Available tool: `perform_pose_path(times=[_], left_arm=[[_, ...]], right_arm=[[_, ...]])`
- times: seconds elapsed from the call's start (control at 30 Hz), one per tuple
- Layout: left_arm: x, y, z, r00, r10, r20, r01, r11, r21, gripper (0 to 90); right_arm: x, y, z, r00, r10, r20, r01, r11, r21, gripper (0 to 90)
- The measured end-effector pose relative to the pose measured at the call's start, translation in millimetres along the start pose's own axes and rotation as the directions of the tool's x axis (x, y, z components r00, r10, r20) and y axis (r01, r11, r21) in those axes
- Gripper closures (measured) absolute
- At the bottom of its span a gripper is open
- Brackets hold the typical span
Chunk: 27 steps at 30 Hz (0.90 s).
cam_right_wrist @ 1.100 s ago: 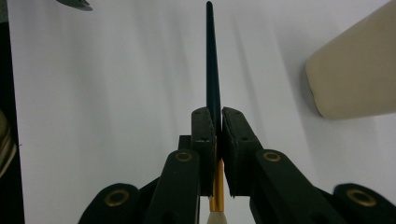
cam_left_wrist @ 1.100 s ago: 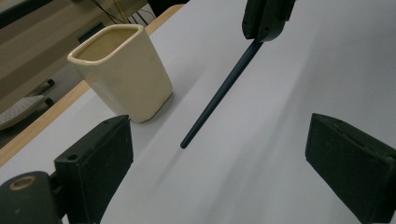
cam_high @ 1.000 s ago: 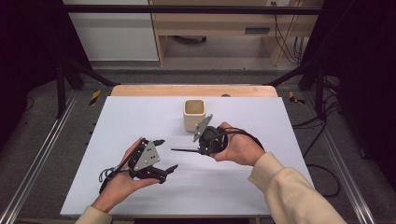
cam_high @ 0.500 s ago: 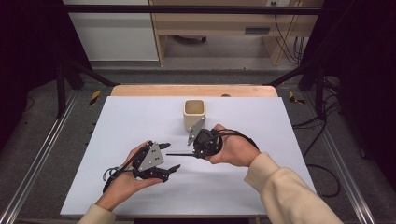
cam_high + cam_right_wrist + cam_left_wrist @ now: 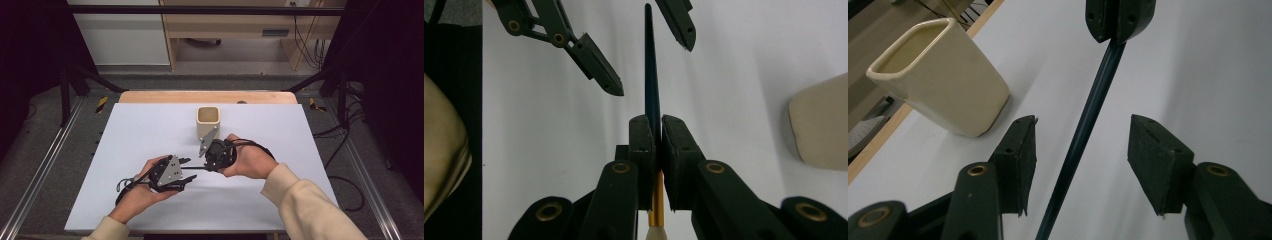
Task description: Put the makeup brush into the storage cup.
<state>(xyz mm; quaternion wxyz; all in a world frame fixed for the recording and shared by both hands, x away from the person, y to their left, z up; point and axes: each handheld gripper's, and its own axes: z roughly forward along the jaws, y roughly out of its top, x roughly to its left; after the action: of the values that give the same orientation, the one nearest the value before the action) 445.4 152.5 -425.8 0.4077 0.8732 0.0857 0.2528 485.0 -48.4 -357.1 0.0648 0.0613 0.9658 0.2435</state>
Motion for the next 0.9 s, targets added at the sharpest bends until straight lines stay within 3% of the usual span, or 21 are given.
perform_pose_path(times=[0.3, 0.67, 0.8, 0.9], left_arm=[[-2.1, 1.0, 1.0, 0.9996, 0.015, 0.023, -0.016, 0.9997, 0.017, 59.4], [-3.3, 0.9, 1.0, 0.9991, 0.018, 0.04, -0.019, 0.9994, 0.027, 67.5], [-3.0, 0.9, 0.5, 0.9987, 0.012, 0.049, -0.014, 0.9994, 0.033, 76.7], [-3.8, 0.6, 0.4, 0.9978, 0.022, 0.063, -0.024, 0.9988, 0.042, 78.3]], right_arm=[[2.0, 2.9, 2.4, 0.9993, -0.034, -0.017, 0.034, 0.999, 0.009, 84.2], [2.8, 4.4, 3.5, 0.9992, -0.037, -0.017, 0.037, 0.999, 0.011, 84.2], [4.1, 5.0, 4.1, 0.9988, -0.043, -0.022, 0.044, 0.999, 0.015, 84.1], [4.1, 5.0, 4.1, 0.9983, -0.051, -0.029, 0.052, 0.999, 0.015, 84.1]])
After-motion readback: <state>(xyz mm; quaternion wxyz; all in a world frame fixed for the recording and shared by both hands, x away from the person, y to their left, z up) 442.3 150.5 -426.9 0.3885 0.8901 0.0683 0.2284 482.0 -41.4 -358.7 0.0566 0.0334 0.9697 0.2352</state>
